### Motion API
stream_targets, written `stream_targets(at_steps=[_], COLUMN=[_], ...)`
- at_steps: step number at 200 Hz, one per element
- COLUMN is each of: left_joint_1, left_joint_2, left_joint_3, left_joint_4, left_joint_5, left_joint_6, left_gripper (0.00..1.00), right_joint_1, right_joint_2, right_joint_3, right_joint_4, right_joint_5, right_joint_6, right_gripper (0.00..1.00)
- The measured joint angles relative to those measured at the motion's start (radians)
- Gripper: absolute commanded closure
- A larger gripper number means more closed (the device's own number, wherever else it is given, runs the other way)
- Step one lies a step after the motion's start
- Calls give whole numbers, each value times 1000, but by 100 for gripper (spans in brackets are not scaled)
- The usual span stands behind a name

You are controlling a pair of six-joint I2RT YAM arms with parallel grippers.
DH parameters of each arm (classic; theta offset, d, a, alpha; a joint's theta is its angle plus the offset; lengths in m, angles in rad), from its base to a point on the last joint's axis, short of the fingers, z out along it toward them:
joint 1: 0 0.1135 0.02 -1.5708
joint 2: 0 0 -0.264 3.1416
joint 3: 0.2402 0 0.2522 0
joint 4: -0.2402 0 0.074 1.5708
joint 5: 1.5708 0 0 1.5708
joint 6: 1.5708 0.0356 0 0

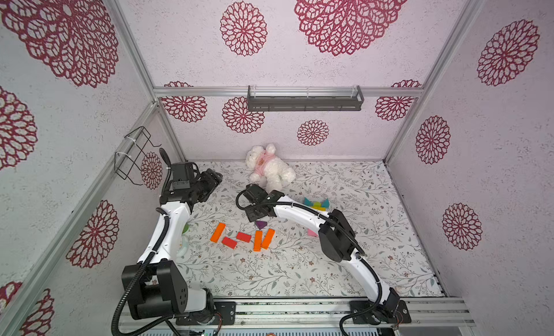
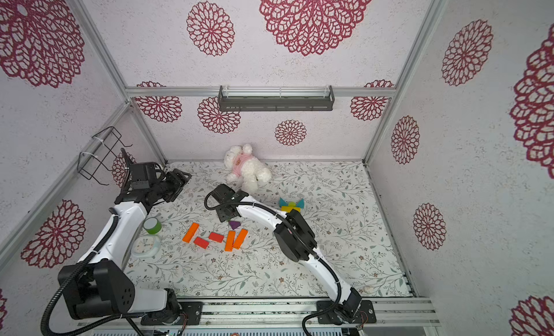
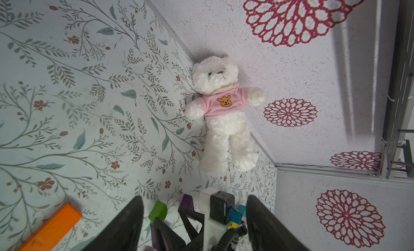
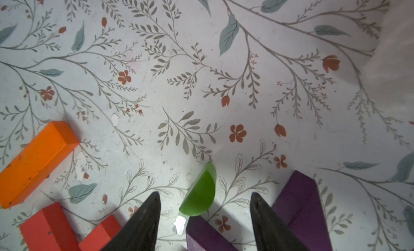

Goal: Assemble a carrot with building blocks
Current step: Pick up the building block from the center of the board.

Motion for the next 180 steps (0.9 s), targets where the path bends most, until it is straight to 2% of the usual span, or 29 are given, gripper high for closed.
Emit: stream_targets(at_steps=[55,180], left_joint_1=[0,6], left_joint_2=[0,0], left_joint_3=[-10,-13], left_joint_4=[7,6], left_joint_5=[5,18], left_joint_6=[-6,-7], left_gripper=[26,25], right_joint_1=[2,2], right_joint_2=[18,48], right_joint_3=[2,3], right_joint_4=[-8,10], right_joint_5=[-1,-19], right_joint_6=[2,0], right_gripper=[52,67])
